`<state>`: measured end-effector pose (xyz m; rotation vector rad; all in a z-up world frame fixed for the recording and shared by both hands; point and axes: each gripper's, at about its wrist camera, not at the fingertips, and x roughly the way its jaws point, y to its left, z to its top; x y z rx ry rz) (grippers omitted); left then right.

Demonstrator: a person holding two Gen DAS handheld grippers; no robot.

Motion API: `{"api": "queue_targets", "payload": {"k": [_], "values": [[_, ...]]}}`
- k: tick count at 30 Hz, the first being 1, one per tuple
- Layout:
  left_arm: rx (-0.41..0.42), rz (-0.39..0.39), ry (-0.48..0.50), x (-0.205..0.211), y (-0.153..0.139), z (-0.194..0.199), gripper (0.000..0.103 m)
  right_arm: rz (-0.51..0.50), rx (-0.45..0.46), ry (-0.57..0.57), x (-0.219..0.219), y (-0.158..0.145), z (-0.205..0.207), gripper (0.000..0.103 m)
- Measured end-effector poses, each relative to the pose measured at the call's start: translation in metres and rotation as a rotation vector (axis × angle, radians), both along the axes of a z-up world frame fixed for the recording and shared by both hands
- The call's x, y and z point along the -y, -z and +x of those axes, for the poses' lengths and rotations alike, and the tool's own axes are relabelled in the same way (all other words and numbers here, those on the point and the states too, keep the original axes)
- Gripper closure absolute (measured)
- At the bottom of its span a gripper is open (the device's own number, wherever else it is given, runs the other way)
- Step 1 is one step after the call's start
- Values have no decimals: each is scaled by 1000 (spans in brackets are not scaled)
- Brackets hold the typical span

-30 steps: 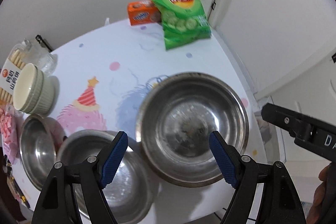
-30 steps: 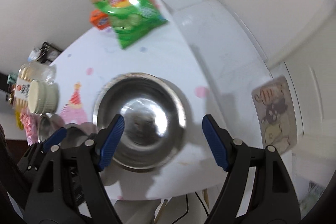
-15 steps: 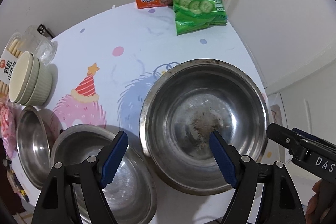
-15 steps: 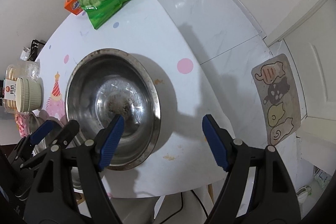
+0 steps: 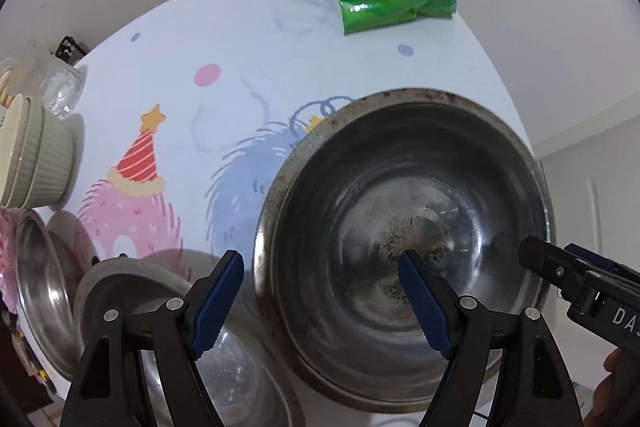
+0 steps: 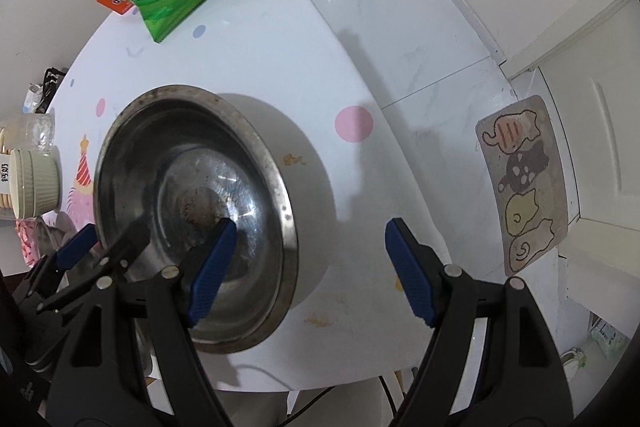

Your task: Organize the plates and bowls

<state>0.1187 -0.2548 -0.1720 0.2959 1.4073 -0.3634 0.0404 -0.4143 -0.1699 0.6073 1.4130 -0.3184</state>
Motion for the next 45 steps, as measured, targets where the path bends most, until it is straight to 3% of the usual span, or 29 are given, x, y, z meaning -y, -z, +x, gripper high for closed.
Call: {"api": "queue_targets", "payload": {"k": [17,19,20,21,22,24,26,28,45], "values": [[-52,18,15,10,33,20,22,45,-30,-22,-4,16,13,26],[-42,22,17,11,35,20,24,38,-17,-32,-6,16,13,35],[-38,16,23,14,35,21,29,38,-17,-36,-7,16,14,49],[-19,32,41,17,36,19,39,42,-24,-35,-7,18,14,70],[3,66,57,19,35,15,48,58,-30,-27,-7,21,14,77],[25,88,64,22,37,14,53,83,-43,-22,-7,24,14,85],[35,102,48,23,38,16,66,70,-43,-30,-8,22,14,86],[12,66,19,17,37,20,72,68,-38,-23,-8,20,13,87],[80,24,-23,-7,12,9,72,116,71,2,-1,-3,12,89]]}}
